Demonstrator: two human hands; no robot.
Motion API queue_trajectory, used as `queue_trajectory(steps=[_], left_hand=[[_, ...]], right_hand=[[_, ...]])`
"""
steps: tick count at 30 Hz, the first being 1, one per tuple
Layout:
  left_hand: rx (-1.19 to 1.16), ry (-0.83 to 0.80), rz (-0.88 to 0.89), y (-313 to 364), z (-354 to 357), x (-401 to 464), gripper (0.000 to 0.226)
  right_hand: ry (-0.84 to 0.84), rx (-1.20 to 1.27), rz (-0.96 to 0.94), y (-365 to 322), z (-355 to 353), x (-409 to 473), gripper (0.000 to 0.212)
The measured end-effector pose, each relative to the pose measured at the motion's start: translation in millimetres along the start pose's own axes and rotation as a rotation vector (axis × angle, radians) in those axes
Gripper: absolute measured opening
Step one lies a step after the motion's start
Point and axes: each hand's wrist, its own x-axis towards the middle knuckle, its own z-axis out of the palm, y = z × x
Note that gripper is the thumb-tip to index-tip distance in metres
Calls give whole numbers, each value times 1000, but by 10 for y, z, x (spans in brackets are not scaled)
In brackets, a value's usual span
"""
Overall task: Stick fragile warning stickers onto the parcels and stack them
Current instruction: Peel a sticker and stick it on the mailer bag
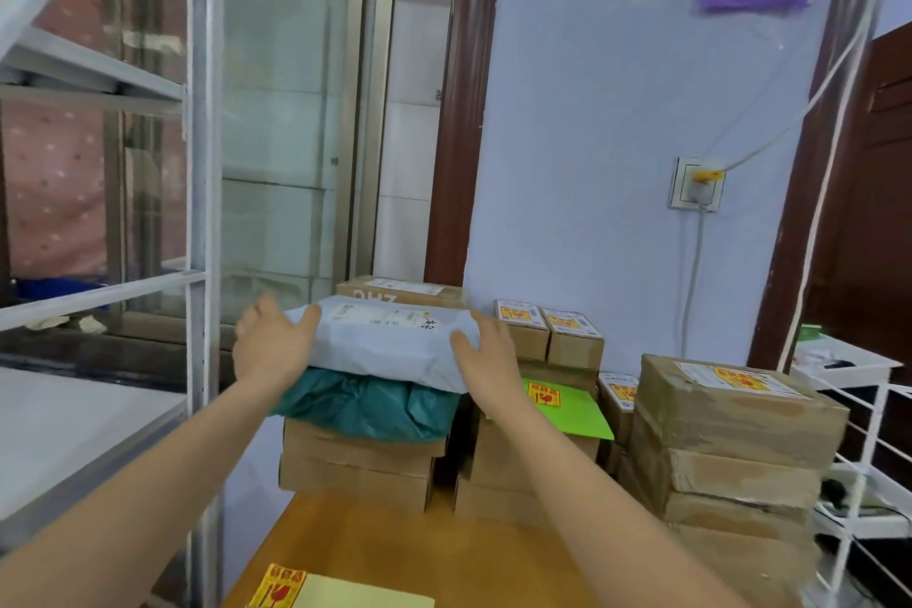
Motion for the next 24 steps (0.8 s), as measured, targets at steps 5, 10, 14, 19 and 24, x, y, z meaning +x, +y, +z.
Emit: queue_trajectory(steps=[5, 10, 14, 19, 24], left_hand=[[13, -176, -87, 98, 94, 89, 81], [40, -229, -145, 42, 151, 177, 87], [-4, -223, -122, -6, 161, 190, 82], [-68, -191, -157, 30, 130, 237, 71], [-244, -164, -166, 108, 144, 217, 66]], right_hand=[[-103, 31, 103, -91, 116, 122, 60], [-132, 148, 180, -37, 199, 136, 52], [-137, 231, 194, -17, 239, 134, 63], [-158, 363, 213, -72, 231, 147, 69], [-125, 459, 209, -77, 204, 131, 69]])
